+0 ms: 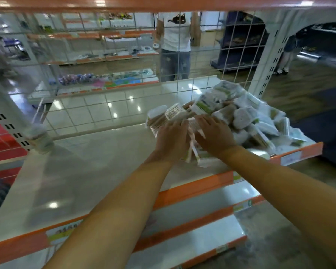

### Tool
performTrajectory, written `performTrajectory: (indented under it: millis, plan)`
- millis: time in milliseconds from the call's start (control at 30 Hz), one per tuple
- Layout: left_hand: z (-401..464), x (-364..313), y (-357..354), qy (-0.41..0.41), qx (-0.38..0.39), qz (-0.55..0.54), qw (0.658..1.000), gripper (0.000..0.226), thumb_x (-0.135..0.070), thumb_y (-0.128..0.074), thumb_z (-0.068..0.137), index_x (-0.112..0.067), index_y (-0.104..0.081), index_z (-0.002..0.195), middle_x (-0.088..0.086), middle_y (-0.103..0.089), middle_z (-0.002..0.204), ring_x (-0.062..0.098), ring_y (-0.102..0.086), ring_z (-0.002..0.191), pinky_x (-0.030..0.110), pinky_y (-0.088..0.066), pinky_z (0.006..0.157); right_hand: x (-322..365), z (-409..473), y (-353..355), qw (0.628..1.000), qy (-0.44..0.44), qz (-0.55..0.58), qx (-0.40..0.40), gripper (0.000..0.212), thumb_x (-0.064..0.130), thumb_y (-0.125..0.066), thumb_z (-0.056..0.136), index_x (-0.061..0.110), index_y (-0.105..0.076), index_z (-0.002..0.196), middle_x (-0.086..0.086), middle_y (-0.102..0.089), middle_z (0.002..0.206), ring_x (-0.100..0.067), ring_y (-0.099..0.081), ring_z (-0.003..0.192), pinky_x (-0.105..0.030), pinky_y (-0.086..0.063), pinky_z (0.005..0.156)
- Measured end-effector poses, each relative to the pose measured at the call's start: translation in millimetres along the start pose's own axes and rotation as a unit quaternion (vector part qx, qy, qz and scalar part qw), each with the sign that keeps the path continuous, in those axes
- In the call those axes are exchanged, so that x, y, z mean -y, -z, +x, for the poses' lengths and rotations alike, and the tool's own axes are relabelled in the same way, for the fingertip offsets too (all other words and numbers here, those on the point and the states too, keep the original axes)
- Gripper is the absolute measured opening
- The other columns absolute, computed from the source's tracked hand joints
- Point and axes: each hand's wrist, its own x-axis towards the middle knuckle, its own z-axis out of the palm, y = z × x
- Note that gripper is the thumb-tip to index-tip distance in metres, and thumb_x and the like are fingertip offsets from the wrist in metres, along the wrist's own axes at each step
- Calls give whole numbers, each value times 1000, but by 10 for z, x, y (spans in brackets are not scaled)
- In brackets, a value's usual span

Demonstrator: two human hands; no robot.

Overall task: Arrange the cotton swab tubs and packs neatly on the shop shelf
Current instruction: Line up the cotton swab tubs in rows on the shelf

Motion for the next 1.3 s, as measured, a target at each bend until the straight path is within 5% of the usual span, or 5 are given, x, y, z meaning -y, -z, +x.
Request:
performTrajectory:
  millis: [200,533,800,967,1300]
  plan:
    - [276,-321,-184,-14,31,21,999,42,-13,-50,80,-7,-53,121,14,-57,120,34,-50,114,44,-44,92,-546,-9,171,1000,-8,-8,19,51,38,-42,78,3,-59,111,-18,-62,109,-38,-58,100,-46,-49,78]
    - [523,-687,-330,-21,58,41,997,42,-19,-46,89,-13,-42,131,9,-55,122,28,-49,111,39,-42,84,-1130,-49,401,999,27,17,-7,42,30,-60,79,5,-59,114,-14,-62,115,-35,-57,103,-41,-42,90]
    - [541,-752,-360,-33,70,38,996,42,-17,-43,90,-9,-41,132,10,-53,126,28,-49,112,36,-41,85,-1247,-46,534,995,70,64,-39,45,20,-40,78,1,-56,116,-17,-59,112,-34,-54,102,-36,-41,89]
    - [561,-764,-392,-40,66,40,996,38,-19,-43,90,-9,-44,127,10,-55,122,27,-51,108,36,-42,83,-1486,-76,550,999,25,29,38,65,-11,-54,63,1,-50,127,-19,-53,126,-39,-48,116,-47,-38,100]
    - [545,-719,-445,-55,57,52,996,42,-20,-44,90,-8,-43,131,10,-55,121,27,-51,107,35,-41,85,-1665,-30,369,992,57,-6,116,83,-6,-64,59,6,-40,138,-15,-51,132,-35,-46,122,-47,-36,102]
